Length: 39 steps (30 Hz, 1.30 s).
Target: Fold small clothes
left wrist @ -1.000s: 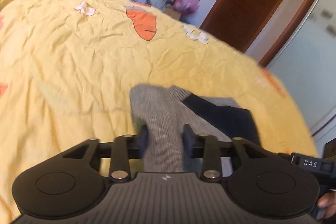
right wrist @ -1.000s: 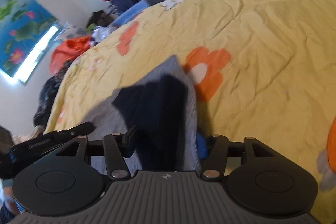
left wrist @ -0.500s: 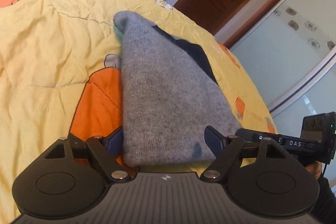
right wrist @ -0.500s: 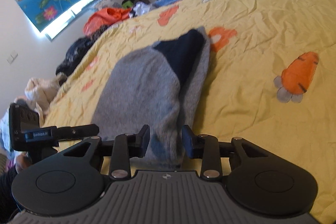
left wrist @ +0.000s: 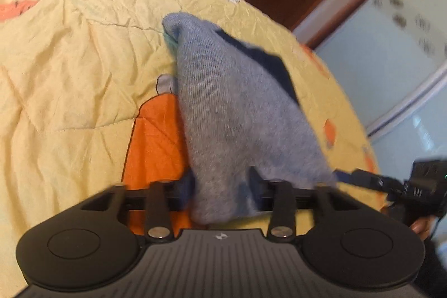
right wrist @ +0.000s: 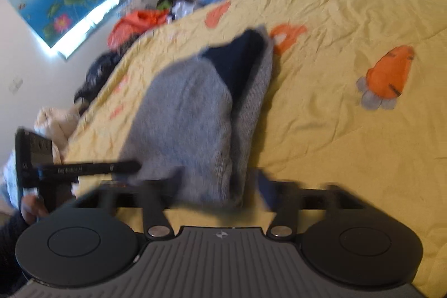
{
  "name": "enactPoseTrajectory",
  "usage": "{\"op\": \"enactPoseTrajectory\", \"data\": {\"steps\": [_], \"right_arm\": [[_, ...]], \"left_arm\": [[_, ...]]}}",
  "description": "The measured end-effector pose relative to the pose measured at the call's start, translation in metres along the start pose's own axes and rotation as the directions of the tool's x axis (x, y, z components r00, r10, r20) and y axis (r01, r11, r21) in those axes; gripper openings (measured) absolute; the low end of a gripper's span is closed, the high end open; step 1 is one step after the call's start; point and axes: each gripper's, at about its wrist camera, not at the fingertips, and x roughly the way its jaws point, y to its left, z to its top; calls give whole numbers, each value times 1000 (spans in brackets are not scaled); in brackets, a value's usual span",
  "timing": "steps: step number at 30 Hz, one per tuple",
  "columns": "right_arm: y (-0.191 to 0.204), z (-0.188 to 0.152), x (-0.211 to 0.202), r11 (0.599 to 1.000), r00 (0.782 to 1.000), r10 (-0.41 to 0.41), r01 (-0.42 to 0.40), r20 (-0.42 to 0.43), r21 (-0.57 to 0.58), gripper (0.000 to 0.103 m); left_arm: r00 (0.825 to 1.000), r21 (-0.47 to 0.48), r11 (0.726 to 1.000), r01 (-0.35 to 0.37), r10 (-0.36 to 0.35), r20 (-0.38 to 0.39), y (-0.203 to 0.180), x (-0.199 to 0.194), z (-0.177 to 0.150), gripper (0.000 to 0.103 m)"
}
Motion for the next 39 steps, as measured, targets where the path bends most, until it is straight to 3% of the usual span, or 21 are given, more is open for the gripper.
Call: {"op": "enactPoseTrajectory", "data": {"steps": [2, 4, 6, 7, 8, 9, 10, 11, 12, 14, 20, 25, 28, 30, 31, 33, 35, 37, 39], "right_arm": [[-9, 10, 4, 998, 1000, 10, -10, 13, 54, 93], [-18, 15, 19, 994, 1000, -5, 6, -10, 109, 92], [-22, 12, 38, 991, 996, 1, 10, -88, 130, 84], [-18, 7, 43, 994, 997, 13, -4, -78, 110, 82], [-13, 4, 47, 995, 995, 32, -22, -99, 102, 83], [-9, 2, 51, 994, 992, 60, -49, -114, 99, 79], [-5, 0, 56, 992, 988, 82, -68, -134, 104, 75], [-1, -3, 61, 993, 986, 82, -68, -142, 99, 63], [3, -4, 64, 995, 986, 68, -56, -150, 87, 50], [5, -6, 70, 995, 980, 59, -43, -189, 86, 26], [23, -12, 41, 986, 967, 165, -157, -196, 56, 24], [41, -46, 22, 982, 939, 178, -190, -293, -13, 25], [36, -59, 16, 991, 943, 126, -135, -307, -8, 34], [27, -52, 8, 993, 953, 117, -113, -278, 29, 59], [21, -44, 2, 990, 962, 135, -124, -238, 61, 64], [5, -21, -6, 977, 975, 178, -158, -136, 141, 78], [-12, 3, -1, 966, 983, 174, -159, -57, 203, 80], [-26, 26, 18, 965, 994, 110, -101, -23, 240, 80], [-33, 43, 45, 966, 996, 83, -73, -33, 246, 79]], "left_arm": [[997, -69, 998, 11, -5, 80, 6, -3, 1, 88], [997, -106, 994, 25, -17, 69, 7, 6, 3, 88], [997, -138, 989, 56, -49, 55, 7, 15, 0, 87], [997, -134, 989, 66, -59, 57, 5, 18, -2, 87], [996, -124, 990, 70, -63, 60, 2, 20, -4, 80], [996, -121, 989, 85, -80, 42, 0, 24, -6, 57], [997, -119, 989, 82, -81, 18, -2, 29, -8, 49], [999, -104, 993, 49, -48, 13, -5, 31, -10, 27], [1000, -86, 996, 26, -26, 7, -6, 32, -10, 19], [1000, -100, 995, 29, -28, 10, -3, 27, -10, 15], [999, 27, 999, 33, -34, 26, -19, -18, -16, 12], [998, 89, 996, -2, 8, -69, -20, -40, -55, 12], [995, 125, 992, -32, 44, -93, -14, -45, -71, 19], [996, 91, 995, -30, 37, -76, -8, -54, -62, 38], [998, 72, 997, -26, 30, -53, -6, -60, -53, 46], [999, 62, 998, -11, 8, 43, -4, -71, -34, 87], [991, 69, 998, -16, 6, 136, -1, -68, -11, 92], [990, 25, 999, -40, 36, 137, 4, -45, 15, 92], [994, -25, 1000, -16, 19, 106, 11, -12, 34, 91]]}}
